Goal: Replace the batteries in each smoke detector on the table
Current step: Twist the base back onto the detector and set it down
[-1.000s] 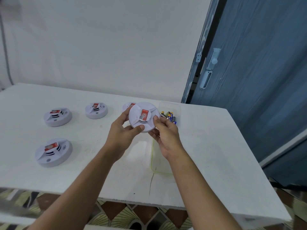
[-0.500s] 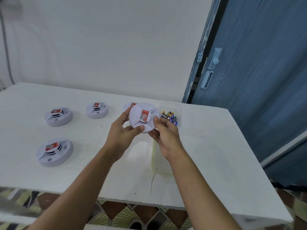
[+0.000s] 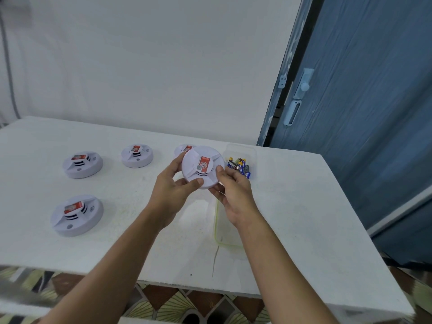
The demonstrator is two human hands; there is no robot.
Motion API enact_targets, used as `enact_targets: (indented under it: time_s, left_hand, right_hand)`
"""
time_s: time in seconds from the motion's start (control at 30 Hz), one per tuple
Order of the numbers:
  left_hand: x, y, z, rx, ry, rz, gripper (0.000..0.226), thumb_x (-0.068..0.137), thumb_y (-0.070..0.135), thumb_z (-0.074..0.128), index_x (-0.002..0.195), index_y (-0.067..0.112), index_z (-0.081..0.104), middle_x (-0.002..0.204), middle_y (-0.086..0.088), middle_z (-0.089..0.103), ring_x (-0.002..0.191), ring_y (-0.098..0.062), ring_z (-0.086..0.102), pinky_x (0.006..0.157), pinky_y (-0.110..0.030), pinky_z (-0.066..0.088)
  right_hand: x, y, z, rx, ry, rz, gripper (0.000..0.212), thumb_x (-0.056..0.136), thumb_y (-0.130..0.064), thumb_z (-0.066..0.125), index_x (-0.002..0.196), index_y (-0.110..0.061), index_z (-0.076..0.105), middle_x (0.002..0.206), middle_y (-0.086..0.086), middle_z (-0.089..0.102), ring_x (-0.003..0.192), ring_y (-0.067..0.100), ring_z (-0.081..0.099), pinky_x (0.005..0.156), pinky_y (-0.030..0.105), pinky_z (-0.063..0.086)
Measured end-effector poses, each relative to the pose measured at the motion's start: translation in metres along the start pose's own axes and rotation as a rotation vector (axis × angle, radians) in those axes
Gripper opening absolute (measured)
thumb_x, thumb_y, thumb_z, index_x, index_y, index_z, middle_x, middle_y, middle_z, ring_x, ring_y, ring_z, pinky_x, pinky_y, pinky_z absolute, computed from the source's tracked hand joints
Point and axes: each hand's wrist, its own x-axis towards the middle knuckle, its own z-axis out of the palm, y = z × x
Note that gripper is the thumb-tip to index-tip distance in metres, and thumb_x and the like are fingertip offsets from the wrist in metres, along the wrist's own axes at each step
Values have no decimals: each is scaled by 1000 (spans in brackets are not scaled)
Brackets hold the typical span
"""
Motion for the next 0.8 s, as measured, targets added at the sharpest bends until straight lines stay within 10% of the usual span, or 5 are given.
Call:
enact_targets:
  time_s: [0.37, 0.8]
  left_hand:
    - [2, -13, -19, -50, 2, -45, 37, 98, 24, 56, 135, 24, 54, 118, 0, 68, 108, -18, 66, 89, -35, 54]
    - [25, -63, -63, 538, 194, -273, 30, 94, 31, 60, 121, 24, 69, 114, 4, 71, 99, -22, 67, 91, -36, 53]
  right_hand:
    - [8, 11, 1, -103, -7, -9, 25, 98, -17, 65, 122, -15, 58, 94, 2, 75, 76, 12, 72, 67, 25, 58]
    - [51, 78, 6, -789, -43, -8, 25, 74, -12, 59, 94, -17, 72, 96, -5, 77, 98, 18, 71, 92, 44, 57]
